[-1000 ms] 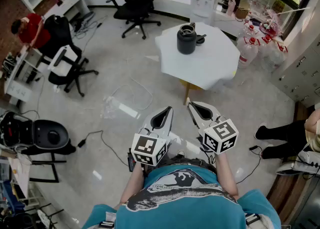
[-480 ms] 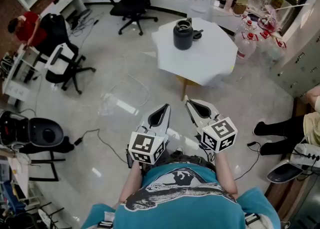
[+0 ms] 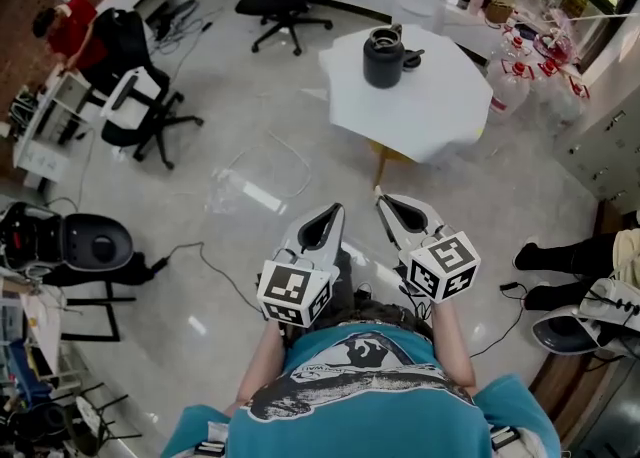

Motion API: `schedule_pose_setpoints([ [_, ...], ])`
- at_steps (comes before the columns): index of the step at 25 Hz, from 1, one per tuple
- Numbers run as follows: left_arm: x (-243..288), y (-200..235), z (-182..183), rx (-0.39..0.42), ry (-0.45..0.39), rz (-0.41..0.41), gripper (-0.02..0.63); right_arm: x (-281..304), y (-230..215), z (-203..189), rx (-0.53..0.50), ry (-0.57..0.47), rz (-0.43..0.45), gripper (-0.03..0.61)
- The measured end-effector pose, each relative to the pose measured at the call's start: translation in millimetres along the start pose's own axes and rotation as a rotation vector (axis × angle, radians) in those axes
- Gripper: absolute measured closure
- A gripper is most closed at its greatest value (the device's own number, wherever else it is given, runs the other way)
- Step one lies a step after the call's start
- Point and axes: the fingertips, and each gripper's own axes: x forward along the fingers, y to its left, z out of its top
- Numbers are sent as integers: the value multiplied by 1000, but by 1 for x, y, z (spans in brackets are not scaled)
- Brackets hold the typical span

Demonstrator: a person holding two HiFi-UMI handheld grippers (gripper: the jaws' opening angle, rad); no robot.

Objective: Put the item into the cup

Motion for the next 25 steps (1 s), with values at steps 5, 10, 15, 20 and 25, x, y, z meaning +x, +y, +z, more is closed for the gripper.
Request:
schedule_pose_setpoints([
  [5, 1, 9, -3, -16, 15, 11, 594, 9, -1, -7, 19, 17, 10, 574],
  [10, 16, 25, 1, -12, 21, -4, 594, 24, -10, -6, 34, 26, -7, 574],
  [15, 57, 31, 1, -21, 27, -39, 594, 37, -46, 2, 26, 33, -40, 574],
  [20, 109, 42, 11, -31, 37, -81, 594, 54, -90, 17, 26, 47, -77, 574],
  [25, 156, 62, 31, -44, 23, -96, 594, 78, -126, 36, 18, 72, -94, 574],
])
